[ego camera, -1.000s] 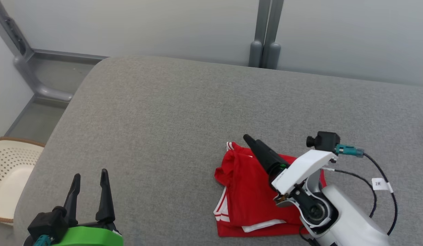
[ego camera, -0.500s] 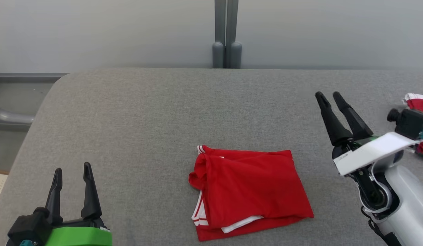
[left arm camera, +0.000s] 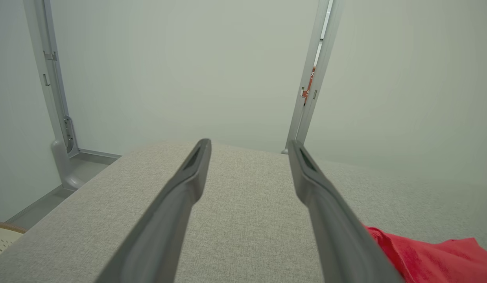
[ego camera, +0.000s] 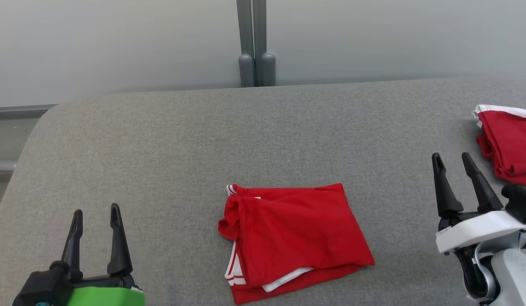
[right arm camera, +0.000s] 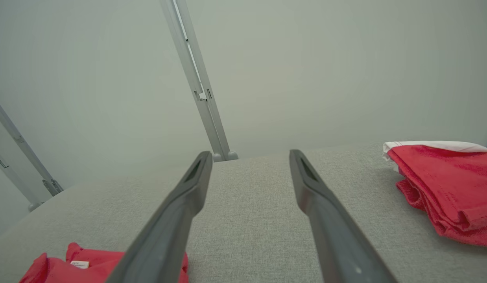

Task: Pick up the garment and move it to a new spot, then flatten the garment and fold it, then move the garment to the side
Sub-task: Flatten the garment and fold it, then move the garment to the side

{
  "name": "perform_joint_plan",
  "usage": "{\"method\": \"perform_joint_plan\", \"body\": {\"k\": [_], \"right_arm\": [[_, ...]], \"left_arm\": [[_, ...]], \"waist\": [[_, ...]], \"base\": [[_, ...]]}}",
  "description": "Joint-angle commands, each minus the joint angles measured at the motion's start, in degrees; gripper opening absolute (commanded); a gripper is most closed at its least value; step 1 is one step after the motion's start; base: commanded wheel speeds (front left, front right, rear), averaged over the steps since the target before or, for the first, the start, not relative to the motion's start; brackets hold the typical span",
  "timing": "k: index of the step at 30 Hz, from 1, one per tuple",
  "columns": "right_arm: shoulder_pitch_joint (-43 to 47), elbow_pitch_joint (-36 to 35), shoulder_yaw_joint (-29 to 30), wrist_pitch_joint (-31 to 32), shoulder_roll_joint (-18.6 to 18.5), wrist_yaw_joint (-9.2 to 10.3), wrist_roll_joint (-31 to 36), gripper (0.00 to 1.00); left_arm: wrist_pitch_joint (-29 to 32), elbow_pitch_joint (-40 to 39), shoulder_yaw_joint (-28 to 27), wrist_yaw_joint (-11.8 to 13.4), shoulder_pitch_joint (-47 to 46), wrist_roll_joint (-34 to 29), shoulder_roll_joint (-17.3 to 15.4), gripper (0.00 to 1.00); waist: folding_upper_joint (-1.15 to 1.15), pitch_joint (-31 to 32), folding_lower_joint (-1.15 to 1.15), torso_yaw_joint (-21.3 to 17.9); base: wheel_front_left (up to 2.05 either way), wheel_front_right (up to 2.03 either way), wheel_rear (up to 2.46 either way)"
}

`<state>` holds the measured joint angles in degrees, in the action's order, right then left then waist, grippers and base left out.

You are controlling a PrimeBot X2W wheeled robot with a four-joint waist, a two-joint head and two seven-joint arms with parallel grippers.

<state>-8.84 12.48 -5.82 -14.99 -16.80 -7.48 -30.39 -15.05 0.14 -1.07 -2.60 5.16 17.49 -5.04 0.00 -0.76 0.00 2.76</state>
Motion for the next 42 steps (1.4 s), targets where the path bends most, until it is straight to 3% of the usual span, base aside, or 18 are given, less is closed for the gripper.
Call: {"method": "perform_joint_plan", "body": {"k": [1, 8, 18, 23, 35, 42], "right_arm": [[1.04, 0.33, 1.01, -0.19, 0.86, -0.03, 2.00, 1.00], [1.83, 0.18, 2.52, -0.21, 3.45, -0.03, 8.82, 1.00], [1.25, 2.15, 2.10, -0.21, 4.05, -0.03, 11.14, 1.00], [0.40, 4.72, -1.00, 1.13, 4.13, -0.03, 9.43, 1.00], [-5.72, 13.67, -13.70, 18.08, 2.33, -0.03, -4.30, 1.00], [-6.70, 20.97, -13.89, 28.44, 2.75, -0.03, -8.62, 1.00]], "left_arm": [[-0.14, 0.21, -0.01, -0.46, 1.16, -0.65, 0.27, 1.00], [-0.14, 0.99, 0.27, -1.10, 1.07, -2.77, 1.20, 1.00], [-0.14, 1.23, -0.55, -1.65, 0.33, -4.70, 1.64, 1.00], [-0.14, 1.31, -0.85, -1.85, 0.04, -5.45, 1.79, 1.00], [-0.14, 2.79, 0.06, -2.27, -1.19, -4.82, 2.07, 1.00], [-0.14, 3.40, 0.62, -2.51, -1.13, -4.84, 2.12, 1.00]], "waist": [[0.00, 0.18, 0.00, -0.26], [0.00, 0.39, 0.00, -0.35], [0.00, 0.14, 0.00, -0.13], [0.00, -0.20, 0.00, 0.12], [0.00, -0.68, 0.00, 4.97], [0.00, -0.89, 0.00, 8.69]], "base": [[0.00, 0.00, 0.00], [0.00, 0.00, 0.00], [0.00, 0.00, 0.00], [0.00, 0.00, 0.00], [0.00, 0.00, 0.00], [0.00, 0.00, 0.00]]}}
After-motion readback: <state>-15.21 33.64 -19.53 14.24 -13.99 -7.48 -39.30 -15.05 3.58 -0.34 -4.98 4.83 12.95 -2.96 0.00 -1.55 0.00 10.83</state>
